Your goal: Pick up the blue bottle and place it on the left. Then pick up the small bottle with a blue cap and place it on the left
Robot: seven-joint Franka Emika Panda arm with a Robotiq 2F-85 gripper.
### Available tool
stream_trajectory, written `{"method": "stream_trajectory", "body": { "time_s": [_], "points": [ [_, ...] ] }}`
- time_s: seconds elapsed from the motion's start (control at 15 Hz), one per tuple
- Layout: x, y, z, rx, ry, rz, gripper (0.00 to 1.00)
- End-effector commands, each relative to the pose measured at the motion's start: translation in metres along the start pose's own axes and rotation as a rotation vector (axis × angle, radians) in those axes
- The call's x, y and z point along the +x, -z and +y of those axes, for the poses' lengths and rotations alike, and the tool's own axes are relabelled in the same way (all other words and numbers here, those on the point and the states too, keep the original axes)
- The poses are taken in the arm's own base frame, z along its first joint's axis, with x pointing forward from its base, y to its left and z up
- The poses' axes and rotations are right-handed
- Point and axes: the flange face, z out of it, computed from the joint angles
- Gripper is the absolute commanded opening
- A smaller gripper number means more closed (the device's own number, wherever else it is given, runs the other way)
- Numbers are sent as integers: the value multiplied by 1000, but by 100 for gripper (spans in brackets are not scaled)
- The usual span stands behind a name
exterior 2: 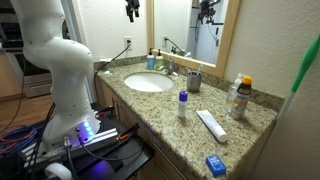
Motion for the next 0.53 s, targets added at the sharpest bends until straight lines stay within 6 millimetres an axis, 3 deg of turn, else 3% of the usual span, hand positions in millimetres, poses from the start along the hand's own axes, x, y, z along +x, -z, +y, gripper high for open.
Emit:
{"method": "stream_trajectory", "body": {
  "time_s": [0.0, 0.2, 0.33, 0.47],
  "points": [
    [-4, 2, -2, -5, -25, -19, 100],
    [-5, 2, -3, -12, -49, -29, 100],
    [-1, 27, -22, 65, -30, 3, 100],
    [12, 21, -21, 157, 1, 49, 100]
  ]
}}
